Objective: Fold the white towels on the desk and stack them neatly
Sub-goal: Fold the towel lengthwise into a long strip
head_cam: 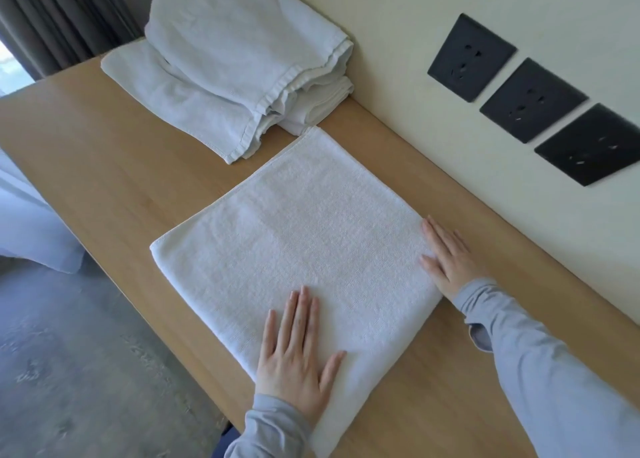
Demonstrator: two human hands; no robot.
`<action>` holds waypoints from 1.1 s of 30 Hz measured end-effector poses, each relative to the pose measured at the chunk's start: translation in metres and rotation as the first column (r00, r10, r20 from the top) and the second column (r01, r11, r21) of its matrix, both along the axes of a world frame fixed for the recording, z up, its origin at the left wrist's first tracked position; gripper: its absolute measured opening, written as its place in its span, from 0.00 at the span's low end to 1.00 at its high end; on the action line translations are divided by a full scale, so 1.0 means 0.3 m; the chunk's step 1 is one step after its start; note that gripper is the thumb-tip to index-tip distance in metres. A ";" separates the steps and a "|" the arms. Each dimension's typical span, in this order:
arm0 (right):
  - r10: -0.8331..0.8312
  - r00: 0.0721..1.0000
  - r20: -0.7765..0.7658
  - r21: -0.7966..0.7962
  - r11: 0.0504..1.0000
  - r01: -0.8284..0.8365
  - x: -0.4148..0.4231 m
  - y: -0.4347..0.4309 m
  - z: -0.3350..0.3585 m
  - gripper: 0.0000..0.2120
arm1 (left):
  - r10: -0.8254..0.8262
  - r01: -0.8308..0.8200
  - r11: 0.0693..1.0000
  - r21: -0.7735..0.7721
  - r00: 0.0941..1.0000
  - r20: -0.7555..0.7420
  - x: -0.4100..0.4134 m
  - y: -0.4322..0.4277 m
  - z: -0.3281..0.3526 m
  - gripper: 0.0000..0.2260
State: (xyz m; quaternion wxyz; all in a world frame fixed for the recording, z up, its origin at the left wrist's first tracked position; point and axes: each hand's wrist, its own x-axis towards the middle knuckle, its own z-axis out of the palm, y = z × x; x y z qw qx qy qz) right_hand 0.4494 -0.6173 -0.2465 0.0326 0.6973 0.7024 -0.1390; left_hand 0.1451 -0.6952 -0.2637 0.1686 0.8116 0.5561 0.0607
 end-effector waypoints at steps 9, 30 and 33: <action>-0.470 0.727 -0.501 -0.173 0.877 0.448 -0.117 0.298 0.085 0.25 | 0.824 -0.789 0.486 -0.375 0.269 0.499 -0.106 0.123 0.129 0.34; -0.466 0.785 -0.408 -0.145 0.882 0.448 -0.123 0.177 0.265 0.30 | 0.769 -0.677 0.582 -0.451 0.275 0.577 -0.197 0.270 0.221 0.18; -0.573 0.665 -0.479 -0.124 0.794 0.596 -0.091 -0.080 0.332 0.16 | 0.671 -0.556 0.730 -0.398 0.471 0.573 -0.186 0.337 0.291 0.22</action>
